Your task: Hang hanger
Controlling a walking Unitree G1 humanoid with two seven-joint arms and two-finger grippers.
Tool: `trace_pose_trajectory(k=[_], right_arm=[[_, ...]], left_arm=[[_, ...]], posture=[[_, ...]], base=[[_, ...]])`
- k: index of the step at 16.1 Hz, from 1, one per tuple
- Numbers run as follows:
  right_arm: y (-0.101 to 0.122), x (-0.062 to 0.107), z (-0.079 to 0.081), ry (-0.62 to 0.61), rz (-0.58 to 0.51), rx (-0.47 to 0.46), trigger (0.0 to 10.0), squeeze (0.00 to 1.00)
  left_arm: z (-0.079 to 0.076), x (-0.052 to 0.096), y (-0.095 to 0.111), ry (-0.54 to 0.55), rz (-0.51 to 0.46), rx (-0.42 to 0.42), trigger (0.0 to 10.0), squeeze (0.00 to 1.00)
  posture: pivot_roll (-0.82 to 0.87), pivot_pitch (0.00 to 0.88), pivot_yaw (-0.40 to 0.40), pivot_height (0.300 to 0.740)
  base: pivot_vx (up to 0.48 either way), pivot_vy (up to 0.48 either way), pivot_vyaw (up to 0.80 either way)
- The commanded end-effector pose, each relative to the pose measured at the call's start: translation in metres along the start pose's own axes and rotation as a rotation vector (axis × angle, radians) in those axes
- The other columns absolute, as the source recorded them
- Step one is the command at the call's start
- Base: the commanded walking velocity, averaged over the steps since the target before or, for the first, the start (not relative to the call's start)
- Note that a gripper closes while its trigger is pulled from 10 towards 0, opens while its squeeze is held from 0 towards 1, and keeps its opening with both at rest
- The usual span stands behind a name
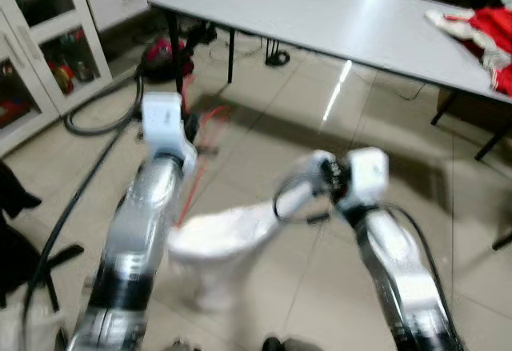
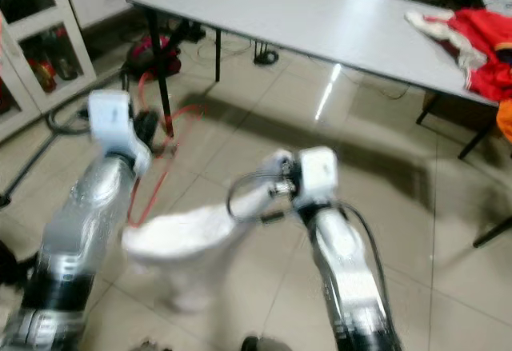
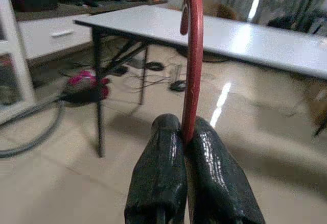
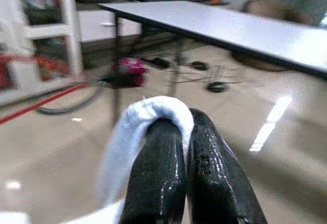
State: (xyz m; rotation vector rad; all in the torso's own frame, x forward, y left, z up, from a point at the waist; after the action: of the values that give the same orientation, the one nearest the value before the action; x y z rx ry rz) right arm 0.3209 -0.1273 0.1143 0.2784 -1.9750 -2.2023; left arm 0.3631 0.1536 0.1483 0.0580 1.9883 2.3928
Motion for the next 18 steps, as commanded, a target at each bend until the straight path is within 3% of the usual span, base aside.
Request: trace_pose_trajectory(k=[1, 3, 4, 6, 7, 8, 9, 10, 11, 12, 14, 16, 18], right_arm=[[0.012, 0.011, -0.016, -0.076, -0.066, 0.068, 0.0, 0.00], [0.016, 0.033, -0.030, -0.168, -0.101, 0.075, 0.0, 0.00], [0.016, 0.036, -0.030, -0.174, -0.102, 0.067, 0.0, 0.00], [0.010, 0.038, -0.025, -0.141, -0.076, 0.047, 0.0, 0.00], [0.005, 0.036, -0.025, -0.137, -0.058, 0.049, 0.0, 0.00], [0.003, 0.037, -0.029, -0.161, -0.031, 0.067, 0.0, 0.00], [0.013, 0.045, -0.035, -0.186, -0.005, 0.088, 0.0, 0.00], [0.023, 0.050, -0.035, -0.191, -0.017, 0.090, 0.0, 0.00], [0.044, 0.066, -0.026, -0.115, -0.055, 0.098, 0.0, 0.00], [0.048, 0.076, -0.017, -0.019, -0.046, 0.070, 0.0, 0.00], [0.026, 0.082, -0.007, 0.142, 0.074, -0.065, 0.0, 0.00], [0.024, 0.082, 0.003, 0.263, 0.158, -0.136, 0.0, 0.00], [0.020, 0.081, 0.011, 0.354, 0.231, -0.153, 0.0, 0.00]], left_arm=[[-0.001, 0.012, -0.007, 0.014, -0.023, -0.083, 10.0, 0.00], [0.005, 0.038, -0.004, 0.061, -0.119, -0.149, 10.0, 0.00], [0.007, 0.043, 0.000, 0.081, -0.136, -0.142, 10.0, 0.00], [-0.003, 0.040, 0.009, 0.051, -0.143, -0.092, 10.0, 0.00], [-0.011, 0.037, 0.009, 0.016, -0.147, -0.131, 10.0, 0.00], [-0.014, 0.037, 0.001, -0.005, -0.095, -0.157, 10.0, 0.00], [-0.015, 0.051, -0.003, -0.061, -0.032, -0.184, 10.0, 0.00], [-0.013, 0.058, 0.003, -0.071, -0.038, -0.167, 10.0, 0.00], [-0.011, 0.073, 0.023, -0.146, -0.105, -0.139, 10.0, 0.00], [-0.017, 0.082, 0.034, -0.256, -0.168, -0.106, 10.0, 0.00], [-0.032, 0.089, 0.007, -0.406, -0.129, -0.089, 10.0, 0.00], [-0.040, 0.084, 0.002, -0.459, -0.091, -0.018, 10.0, 0.00], [-0.047, 0.070, 0.018, -0.490, -0.130, 0.017, 10.0, 0.00]], posture=[[-0.06, 0.046, -0.053, 0.740], [-0.07, 0.037, -0.047, 0.740], [-0.07, 0.038, -0.050, 0.740], [-0.05, 0.027, -0.056, 0.740], [-0.05, 0.021, -0.051, 0.740], [-0.05, 0.016, -0.048, 0.740], [-0.07, 0.018, -0.043, 0.740], [-0.07, 0.018, -0.043, 0.740], [-0.07, 0.039, -0.048, 0.740], [-0.07, 0.051, -0.047, 0.740], [-0.10, 0.060, -0.043, 0.740], [-0.12, 0.069, -0.026, 0.740], [-0.13, 0.067, -0.009, 0.740]], base=[[0.000, 0.000, 0.00], [0.000, 0.000, 0.00], [0.000, 0.000, 0.00], [0.000, 0.000, 0.00], [0.000, 0.000, 0.00], [0.000, 0.000, 0.00], [0.000, 0.000, 0.00], [0.000, 0.000, 0.00], [0.000, 0.000, 0.00], [0.000, 0.000, 0.00], [0.000, 0.000, 0.00], [0.000, 0.000, 0.00], [0.000, 0.000, 0.00]])
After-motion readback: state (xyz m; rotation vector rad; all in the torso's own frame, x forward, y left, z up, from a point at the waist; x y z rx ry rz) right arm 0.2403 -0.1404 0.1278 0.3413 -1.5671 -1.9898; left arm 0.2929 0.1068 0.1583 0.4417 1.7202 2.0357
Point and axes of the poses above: a point about 5 cm out from each wrist's last joint towards the gripper, its own x axis pointing back from the gripper into the wrist, its own y axis along the axis of the wrist's last joint, z = x × y, the point moved 5 cm from there along -x, pointing out of the wrist towards the gripper, and after that the axes turned 9 degrees about -x, right-handed, at the moved point
